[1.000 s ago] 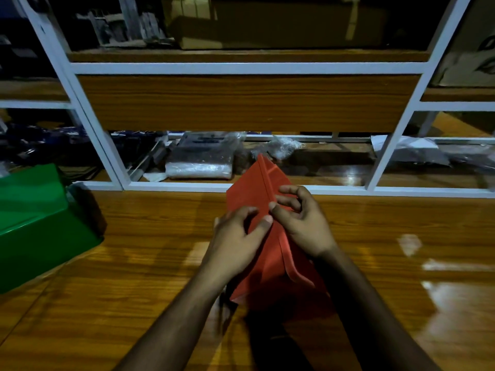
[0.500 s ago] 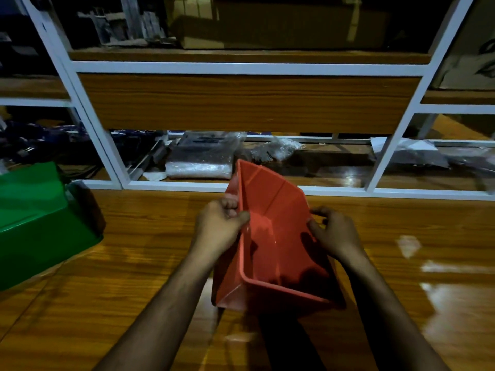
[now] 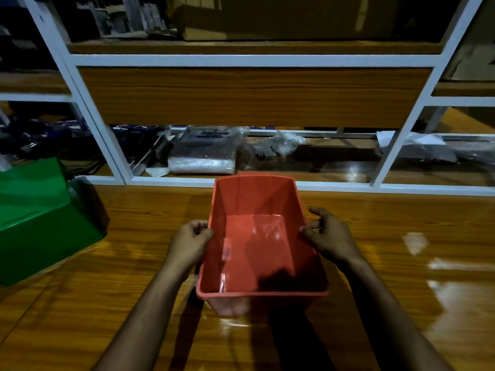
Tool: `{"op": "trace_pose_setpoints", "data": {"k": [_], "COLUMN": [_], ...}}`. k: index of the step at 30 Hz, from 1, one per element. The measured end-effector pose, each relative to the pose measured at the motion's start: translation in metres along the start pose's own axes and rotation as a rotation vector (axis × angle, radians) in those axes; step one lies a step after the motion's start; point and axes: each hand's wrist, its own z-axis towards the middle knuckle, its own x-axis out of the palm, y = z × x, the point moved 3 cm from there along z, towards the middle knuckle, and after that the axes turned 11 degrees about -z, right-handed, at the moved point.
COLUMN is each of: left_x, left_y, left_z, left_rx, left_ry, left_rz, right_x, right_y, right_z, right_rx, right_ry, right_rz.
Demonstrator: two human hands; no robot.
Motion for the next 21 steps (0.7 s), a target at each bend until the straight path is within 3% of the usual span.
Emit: {"op": "trace_pose_setpoints", "data": {"k": [3,6,8,10,16,19,21], "left_x": [-0.003,0.005,0.024,0.046,0.098,0.104,0.104], "left_y": [-0.004,-0.031,-0.052,-0.062,-0.064,-0.06,-0.059], "left_z": [0.007,0.002,-0.006,-0.008,0.008,0.017,0.019], "left_rx": [0.047,0.309,0.572,0.741,0.851,0.829,0.825], "left_ry": [-0.036,-0.155,-0.087,0.078,0.422,0.458,0.447], "left_rz": [0.204,0.627,0.782,0.861,0.888,0.935,0.997], "right_x": [-0.003,-0.003,0.001,0.004,0.011,0.013,0.011], "right_y": [0.009,0.017,0.022,0.029,0.053,0.061,0.063], "right_z": [0.008,0.017,0.024,0.028,0.027,0.022,0.02], "right_rx": [-0.018,-0.069,-0.105,-0.171,-0.373,-0.454,-0.45], "right_ry": [0.006,0.003,0.046,0.093,0.161,0.166,0.085], "right_rz": [-0.204,-0.313,-0.336,-0.379,-0.458,-0.494,-0.517]}}
